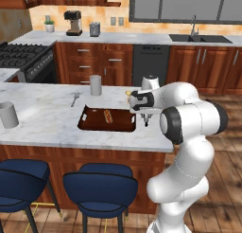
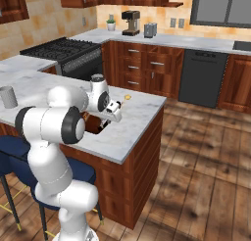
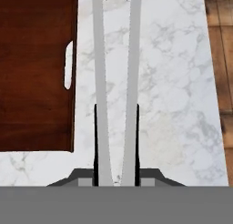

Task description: Take the tongs from the drawer on the right and place them on the dining counter next to the tray containing the hot dog.

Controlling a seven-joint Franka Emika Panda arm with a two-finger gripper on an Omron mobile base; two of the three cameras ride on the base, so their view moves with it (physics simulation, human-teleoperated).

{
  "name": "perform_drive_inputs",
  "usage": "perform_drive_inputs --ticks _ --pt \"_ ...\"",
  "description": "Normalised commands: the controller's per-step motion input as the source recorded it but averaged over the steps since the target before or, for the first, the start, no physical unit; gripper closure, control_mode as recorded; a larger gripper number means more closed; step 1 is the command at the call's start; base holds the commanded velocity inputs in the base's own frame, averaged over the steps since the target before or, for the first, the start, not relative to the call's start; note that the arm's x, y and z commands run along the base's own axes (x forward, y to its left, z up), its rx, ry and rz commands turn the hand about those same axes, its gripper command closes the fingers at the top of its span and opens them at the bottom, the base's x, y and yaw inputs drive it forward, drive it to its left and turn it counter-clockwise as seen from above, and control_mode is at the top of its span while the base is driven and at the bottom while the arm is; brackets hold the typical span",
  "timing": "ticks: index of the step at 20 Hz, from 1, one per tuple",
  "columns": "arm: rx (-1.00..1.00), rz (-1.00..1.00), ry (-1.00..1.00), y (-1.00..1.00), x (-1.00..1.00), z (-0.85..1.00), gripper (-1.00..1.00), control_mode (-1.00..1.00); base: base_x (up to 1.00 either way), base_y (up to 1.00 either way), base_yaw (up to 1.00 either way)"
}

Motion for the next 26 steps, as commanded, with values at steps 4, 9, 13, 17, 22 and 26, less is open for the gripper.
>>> perform_drive_inputs --ticks 4,9,13,17,22,26 --pt "0.0 0.0 0.0 0.0 0.0 0.0 -1.0 -1.0 0.0 0.0 0.0" --pt "0.0 0.0 0.0 0.0 -0.12 0.0 -1.0 -1.0 0.0 0.0 0.0" --pt "0.0 0.0 -0.2 0.0 -1.0 0.01 -1.0 -1.0 0.0 0.0 0.0" --pt "0.0 -0.01 -0.28 0.01 -1.0 0.0 -1.0 -1.0 0.0 0.0 0.0" --pt "0.03 -0.03 -0.33 0.25 -1.0 0.83 -1.0 -1.0 0.0 0.0 0.0" --pt "0.0 -0.01 -0.24 0.66 -1.0 1.0 -1.0 -1.0 0.0 0.0 0.0"
